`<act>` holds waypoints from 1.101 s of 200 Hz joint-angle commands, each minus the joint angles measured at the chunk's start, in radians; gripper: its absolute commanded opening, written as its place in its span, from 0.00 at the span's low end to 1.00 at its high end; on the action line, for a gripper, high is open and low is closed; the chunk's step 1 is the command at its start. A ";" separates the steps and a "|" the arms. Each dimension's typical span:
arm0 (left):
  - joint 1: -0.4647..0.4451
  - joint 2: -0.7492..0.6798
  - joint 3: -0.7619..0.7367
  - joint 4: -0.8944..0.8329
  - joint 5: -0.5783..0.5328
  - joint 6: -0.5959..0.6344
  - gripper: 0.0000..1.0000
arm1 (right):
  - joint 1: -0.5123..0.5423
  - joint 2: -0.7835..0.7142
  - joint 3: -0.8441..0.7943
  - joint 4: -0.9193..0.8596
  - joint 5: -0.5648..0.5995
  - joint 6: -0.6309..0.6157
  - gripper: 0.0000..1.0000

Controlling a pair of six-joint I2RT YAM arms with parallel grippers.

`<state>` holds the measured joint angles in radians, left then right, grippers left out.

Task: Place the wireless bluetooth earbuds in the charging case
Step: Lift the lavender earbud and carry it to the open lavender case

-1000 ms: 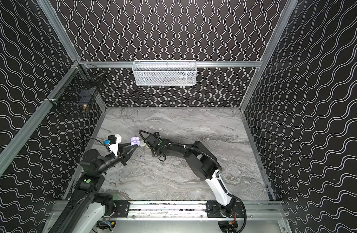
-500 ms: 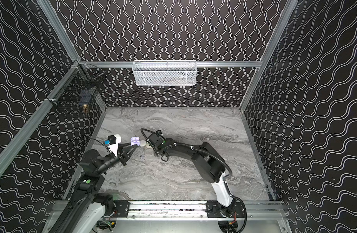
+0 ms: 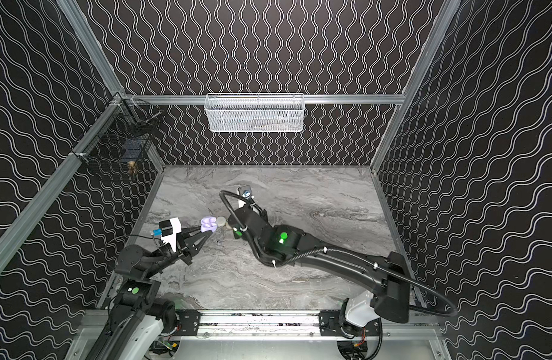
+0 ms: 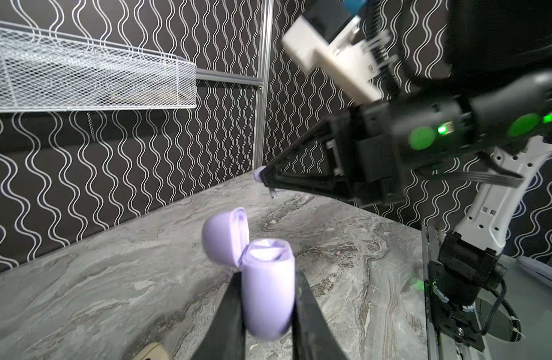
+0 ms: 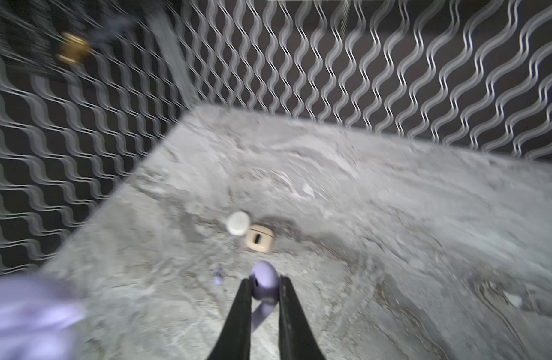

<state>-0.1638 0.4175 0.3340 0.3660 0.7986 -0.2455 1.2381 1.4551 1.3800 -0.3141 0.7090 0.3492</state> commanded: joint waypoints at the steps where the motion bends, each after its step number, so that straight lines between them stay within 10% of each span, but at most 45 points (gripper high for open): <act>1: 0.001 -0.028 -0.013 0.128 0.060 -0.044 0.00 | 0.088 -0.048 -0.029 0.171 0.119 -0.137 0.16; 88: 0.001 -0.109 -0.076 0.318 0.140 -0.122 0.00 | 0.323 -0.056 -0.156 0.634 0.138 -0.478 0.16; 220: 0.000 -0.133 -0.100 0.407 0.180 -0.159 0.00 | 0.327 -0.068 -0.241 0.708 0.104 -0.479 0.17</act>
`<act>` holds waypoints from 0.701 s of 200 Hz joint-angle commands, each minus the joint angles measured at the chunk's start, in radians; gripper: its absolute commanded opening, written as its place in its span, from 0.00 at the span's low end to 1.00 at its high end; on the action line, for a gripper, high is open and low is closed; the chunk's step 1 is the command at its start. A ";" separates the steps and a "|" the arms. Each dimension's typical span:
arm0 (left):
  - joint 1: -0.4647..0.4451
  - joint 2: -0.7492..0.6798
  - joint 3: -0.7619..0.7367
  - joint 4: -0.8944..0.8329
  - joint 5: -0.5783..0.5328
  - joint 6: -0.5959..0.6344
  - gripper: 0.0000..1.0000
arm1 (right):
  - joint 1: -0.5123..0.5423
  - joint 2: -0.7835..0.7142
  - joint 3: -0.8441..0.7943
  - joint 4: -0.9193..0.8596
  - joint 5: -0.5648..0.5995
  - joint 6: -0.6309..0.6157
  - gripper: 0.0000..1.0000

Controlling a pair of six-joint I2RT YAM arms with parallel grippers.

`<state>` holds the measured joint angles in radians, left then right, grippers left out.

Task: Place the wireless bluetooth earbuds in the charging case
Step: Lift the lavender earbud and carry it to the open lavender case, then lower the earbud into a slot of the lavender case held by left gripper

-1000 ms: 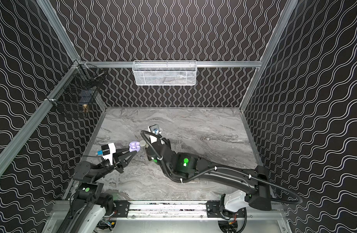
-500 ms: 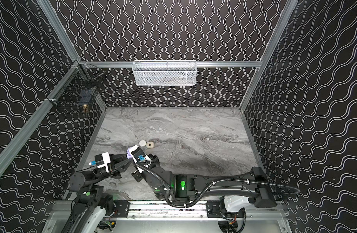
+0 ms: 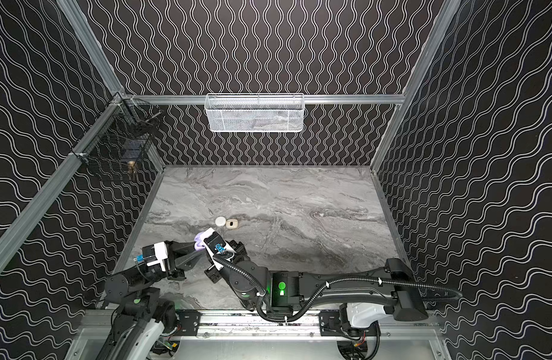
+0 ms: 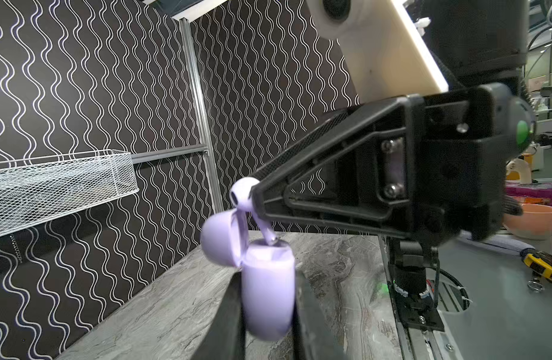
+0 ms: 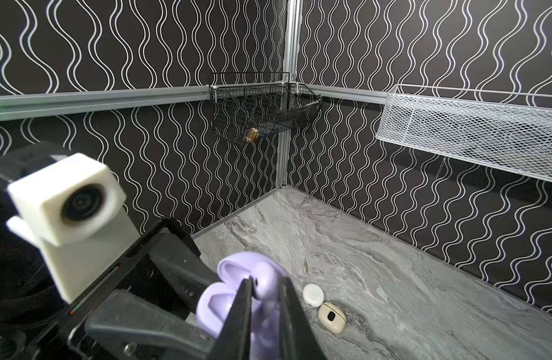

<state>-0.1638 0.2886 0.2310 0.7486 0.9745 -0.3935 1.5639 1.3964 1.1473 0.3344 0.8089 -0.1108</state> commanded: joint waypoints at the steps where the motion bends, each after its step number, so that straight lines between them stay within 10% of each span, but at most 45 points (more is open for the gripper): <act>1: 0.001 -0.004 0.004 0.024 0.004 -0.011 0.00 | 0.001 -0.010 -0.010 0.060 0.004 -0.019 0.17; 140: 0.002 -0.038 0.011 -0.030 -0.018 0.005 0.00 | 0.001 0.008 -0.053 0.120 -0.026 -0.026 0.17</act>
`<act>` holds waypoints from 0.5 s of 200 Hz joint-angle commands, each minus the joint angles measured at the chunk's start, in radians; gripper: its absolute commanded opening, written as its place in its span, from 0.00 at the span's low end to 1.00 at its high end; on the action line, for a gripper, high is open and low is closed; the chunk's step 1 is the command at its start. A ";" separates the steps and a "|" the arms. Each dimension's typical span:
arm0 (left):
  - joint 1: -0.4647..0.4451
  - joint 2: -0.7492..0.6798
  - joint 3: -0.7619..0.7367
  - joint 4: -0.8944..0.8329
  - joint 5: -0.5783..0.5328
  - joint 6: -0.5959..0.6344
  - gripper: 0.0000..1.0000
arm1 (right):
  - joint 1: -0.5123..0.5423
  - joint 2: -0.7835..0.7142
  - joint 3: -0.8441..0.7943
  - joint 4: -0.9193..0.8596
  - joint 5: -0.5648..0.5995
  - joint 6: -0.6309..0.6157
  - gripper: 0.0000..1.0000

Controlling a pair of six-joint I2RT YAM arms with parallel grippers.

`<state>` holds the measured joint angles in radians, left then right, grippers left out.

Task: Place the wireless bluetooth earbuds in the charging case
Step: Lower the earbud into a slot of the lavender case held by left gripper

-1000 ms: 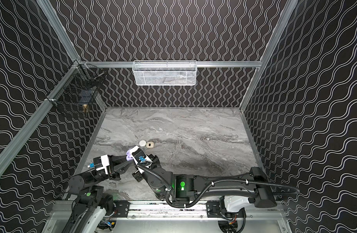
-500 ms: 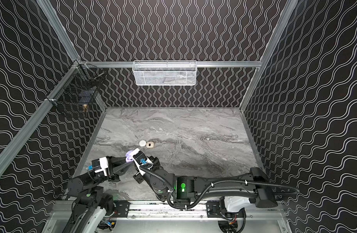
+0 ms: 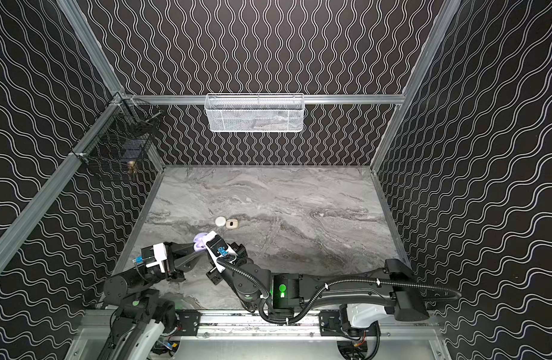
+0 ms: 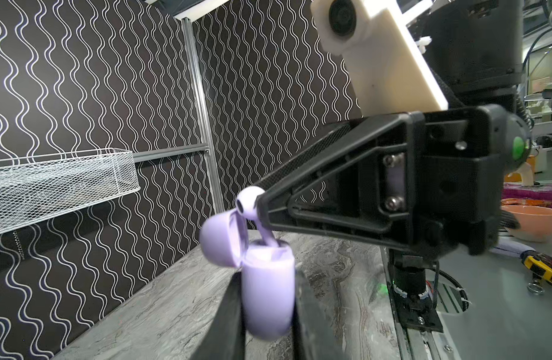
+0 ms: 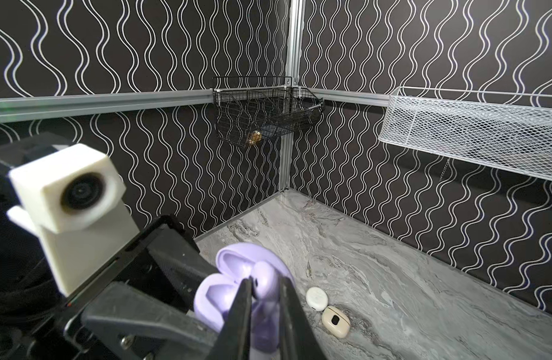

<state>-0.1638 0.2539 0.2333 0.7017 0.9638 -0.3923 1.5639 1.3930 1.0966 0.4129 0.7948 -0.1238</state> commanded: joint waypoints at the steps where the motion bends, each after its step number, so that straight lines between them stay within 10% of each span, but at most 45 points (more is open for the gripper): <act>1: 0.001 -0.004 0.010 0.016 -0.009 0.004 0.00 | 0.002 0.012 -0.003 0.041 -0.012 -0.013 0.17; 100: 0.001 0.020 0.022 0.028 -0.025 -0.027 0.00 | 0.001 0.005 -0.078 0.101 -0.045 -0.003 0.22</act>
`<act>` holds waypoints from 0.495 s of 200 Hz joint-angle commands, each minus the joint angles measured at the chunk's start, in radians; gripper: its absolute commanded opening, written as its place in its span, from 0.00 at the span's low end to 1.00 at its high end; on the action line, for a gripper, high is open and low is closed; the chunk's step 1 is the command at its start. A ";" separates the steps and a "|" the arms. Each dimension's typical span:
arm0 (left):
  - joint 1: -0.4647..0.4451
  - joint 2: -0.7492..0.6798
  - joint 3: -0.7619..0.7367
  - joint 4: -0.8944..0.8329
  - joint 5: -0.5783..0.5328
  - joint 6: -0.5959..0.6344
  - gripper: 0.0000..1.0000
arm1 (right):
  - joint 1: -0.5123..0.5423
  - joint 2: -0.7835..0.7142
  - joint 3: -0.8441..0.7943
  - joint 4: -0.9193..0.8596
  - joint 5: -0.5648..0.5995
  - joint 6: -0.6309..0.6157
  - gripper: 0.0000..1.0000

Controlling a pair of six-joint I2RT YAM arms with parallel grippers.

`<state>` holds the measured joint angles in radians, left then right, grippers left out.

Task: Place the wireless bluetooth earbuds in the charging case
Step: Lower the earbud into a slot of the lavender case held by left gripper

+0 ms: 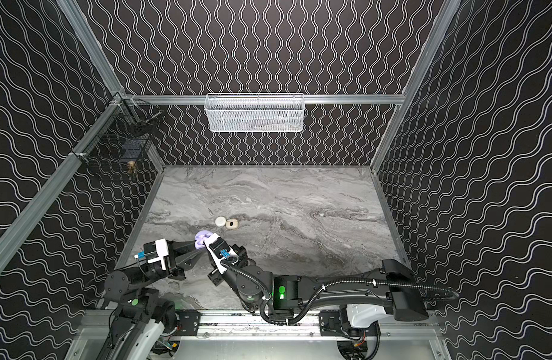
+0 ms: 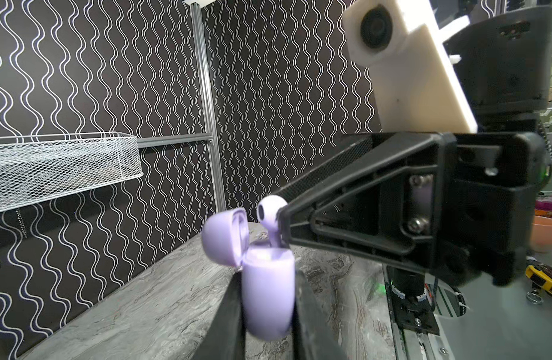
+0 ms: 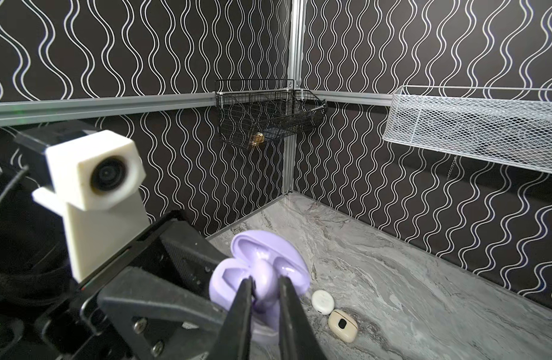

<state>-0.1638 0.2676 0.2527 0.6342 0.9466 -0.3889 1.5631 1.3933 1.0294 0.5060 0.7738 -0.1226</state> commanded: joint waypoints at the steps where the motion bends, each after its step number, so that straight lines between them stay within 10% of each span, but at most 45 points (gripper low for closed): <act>1: 0.001 0.006 0.002 0.097 -0.007 -0.030 0.00 | 0.002 0.005 -0.011 0.008 -0.024 -0.004 0.22; 99: 0.001 -0.021 0.000 0.081 -0.009 -0.016 0.00 | 0.002 0.014 -0.002 0.017 0.044 -0.006 0.46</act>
<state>-0.1638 0.2512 0.2443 0.6601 0.9379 -0.4145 1.5642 1.4158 1.0256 0.5426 0.7799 -0.1238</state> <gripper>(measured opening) 0.224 0.424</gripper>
